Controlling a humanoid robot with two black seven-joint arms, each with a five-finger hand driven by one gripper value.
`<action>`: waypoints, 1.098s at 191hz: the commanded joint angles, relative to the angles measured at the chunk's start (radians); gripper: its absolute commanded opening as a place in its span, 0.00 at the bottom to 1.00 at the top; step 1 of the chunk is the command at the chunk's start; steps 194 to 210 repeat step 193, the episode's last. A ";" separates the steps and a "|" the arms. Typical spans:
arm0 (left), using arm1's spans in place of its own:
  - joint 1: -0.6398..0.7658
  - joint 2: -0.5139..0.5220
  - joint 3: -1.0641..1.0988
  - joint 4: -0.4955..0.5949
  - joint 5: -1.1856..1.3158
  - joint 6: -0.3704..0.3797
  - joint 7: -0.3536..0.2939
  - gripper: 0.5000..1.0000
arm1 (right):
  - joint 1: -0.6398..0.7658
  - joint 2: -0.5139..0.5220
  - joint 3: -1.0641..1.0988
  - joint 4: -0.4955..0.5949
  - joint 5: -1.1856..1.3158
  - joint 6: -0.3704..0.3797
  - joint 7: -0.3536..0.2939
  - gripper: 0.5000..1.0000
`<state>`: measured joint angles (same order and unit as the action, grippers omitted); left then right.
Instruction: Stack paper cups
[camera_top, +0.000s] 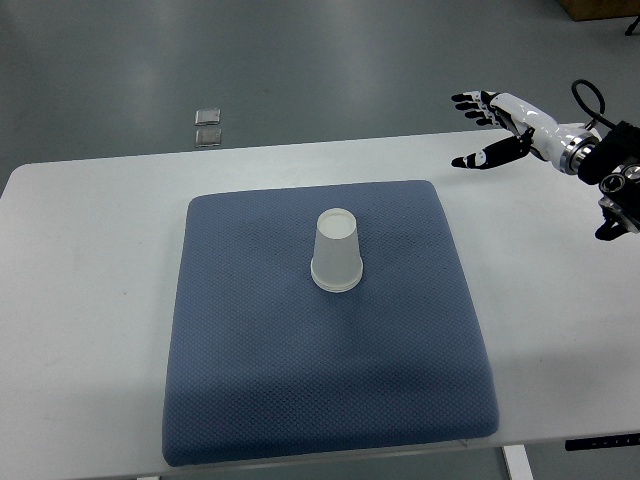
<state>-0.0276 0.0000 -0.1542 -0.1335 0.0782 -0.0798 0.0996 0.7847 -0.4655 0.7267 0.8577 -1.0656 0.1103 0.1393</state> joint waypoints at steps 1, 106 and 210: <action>0.000 0.000 0.001 0.000 0.000 0.000 0.000 1.00 | -0.021 0.021 0.000 -0.019 0.111 -0.041 -0.006 0.79; 0.000 0.000 -0.001 0.000 0.000 0.000 0.000 1.00 | -0.114 0.254 0.203 -0.032 0.277 -0.279 -0.030 0.84; 0.000 0.000 0.001 0.000 0.000 0.000 0.000 1.00 | -0.139 0.347 0.181 -0.017 0.271 -0.485 -0.024 0.84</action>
